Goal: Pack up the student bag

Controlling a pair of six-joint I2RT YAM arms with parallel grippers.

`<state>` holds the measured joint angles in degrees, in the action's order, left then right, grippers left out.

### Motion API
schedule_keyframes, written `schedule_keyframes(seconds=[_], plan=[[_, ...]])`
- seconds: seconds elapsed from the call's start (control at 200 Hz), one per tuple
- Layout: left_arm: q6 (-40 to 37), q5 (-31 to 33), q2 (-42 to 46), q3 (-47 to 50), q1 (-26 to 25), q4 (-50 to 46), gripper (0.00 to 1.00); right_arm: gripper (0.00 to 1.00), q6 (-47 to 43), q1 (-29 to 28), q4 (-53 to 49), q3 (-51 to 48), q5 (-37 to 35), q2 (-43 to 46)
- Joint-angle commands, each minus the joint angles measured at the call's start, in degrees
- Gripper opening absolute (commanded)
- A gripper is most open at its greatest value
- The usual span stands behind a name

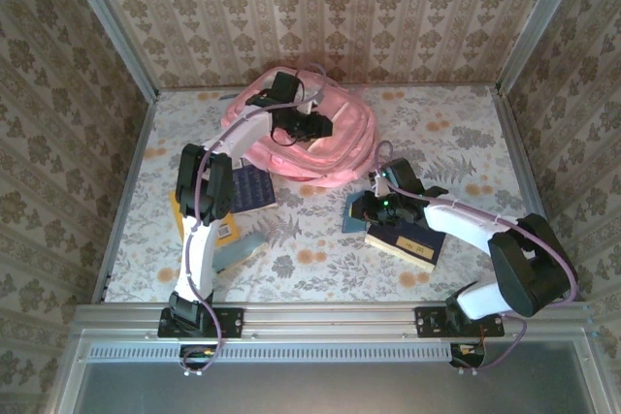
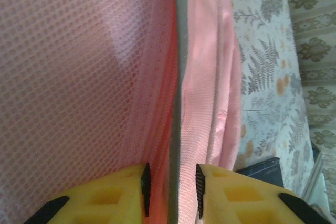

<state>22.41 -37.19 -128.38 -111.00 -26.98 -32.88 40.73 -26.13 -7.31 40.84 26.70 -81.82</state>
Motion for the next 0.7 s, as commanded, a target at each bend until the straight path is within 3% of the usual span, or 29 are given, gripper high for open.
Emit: schedule_keyframes(seconds=[0.0, 0.14, 0.355, 0.695], plan=[[-3.5, 4.3, -0.6, -2.3, 0.1, -3.8, 0.23, 0.13, 1.0, 0.1, 1.9, -0.4, 1.9, 1.3], [-3.4, 4.0, -0.6, -4.0, 0.2, -4.1, 0.00, 0.12, 1.2, 0.2, 1.5, -0.5, 1.4, 1.8], [-1.4, 0.7, 3.2, -9.7, 0.4, -5.5, 0.00, 0.12, 0.6, 0.7, -1.6, -0.2, -1.8, 6.1], [10.3, -12.7, 9.3, -12.9, 9.2, 3.8, 0.00, 0.10, 1.0, 3.5, -2.1, 2.4, -3.8, 8.3]])
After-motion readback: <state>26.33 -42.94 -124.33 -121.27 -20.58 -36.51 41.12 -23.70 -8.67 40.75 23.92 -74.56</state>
